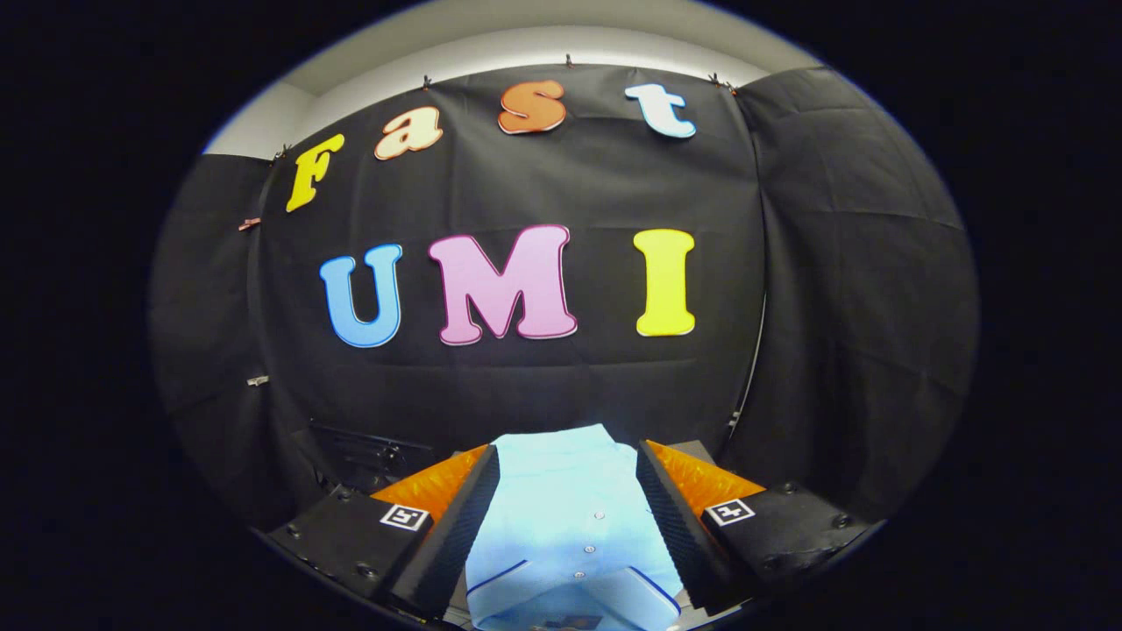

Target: Put the clothes into the washing machine and then close the washing machine lid.

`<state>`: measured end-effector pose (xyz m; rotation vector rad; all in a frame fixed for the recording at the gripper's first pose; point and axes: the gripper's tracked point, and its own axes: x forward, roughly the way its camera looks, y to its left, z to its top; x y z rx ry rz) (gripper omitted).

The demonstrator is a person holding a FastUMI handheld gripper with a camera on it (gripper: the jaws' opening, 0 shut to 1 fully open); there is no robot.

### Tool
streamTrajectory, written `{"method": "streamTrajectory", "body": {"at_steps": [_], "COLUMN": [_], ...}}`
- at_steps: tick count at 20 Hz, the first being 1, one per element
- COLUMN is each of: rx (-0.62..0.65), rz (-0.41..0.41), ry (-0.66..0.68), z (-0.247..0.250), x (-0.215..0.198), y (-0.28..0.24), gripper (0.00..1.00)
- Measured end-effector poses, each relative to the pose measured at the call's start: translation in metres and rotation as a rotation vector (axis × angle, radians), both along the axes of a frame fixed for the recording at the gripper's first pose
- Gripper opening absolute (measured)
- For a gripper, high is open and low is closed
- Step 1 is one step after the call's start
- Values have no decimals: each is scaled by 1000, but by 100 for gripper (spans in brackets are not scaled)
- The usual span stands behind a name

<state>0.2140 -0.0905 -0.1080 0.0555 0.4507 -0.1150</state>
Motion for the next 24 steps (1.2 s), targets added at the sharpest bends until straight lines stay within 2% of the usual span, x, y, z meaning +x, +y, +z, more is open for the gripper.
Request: {"method": "streamTrajectory", "body": {"at_steps": [9, 17, 24], "rx": [16, 12, 103], "rz": [-43, -44, -72], "ry": [206, 331, 440], "z": [-77, -135, -168], "x": [28, 39, 36], "y": [-20, -28, -32], "gripper": [99, 99, 99]}}
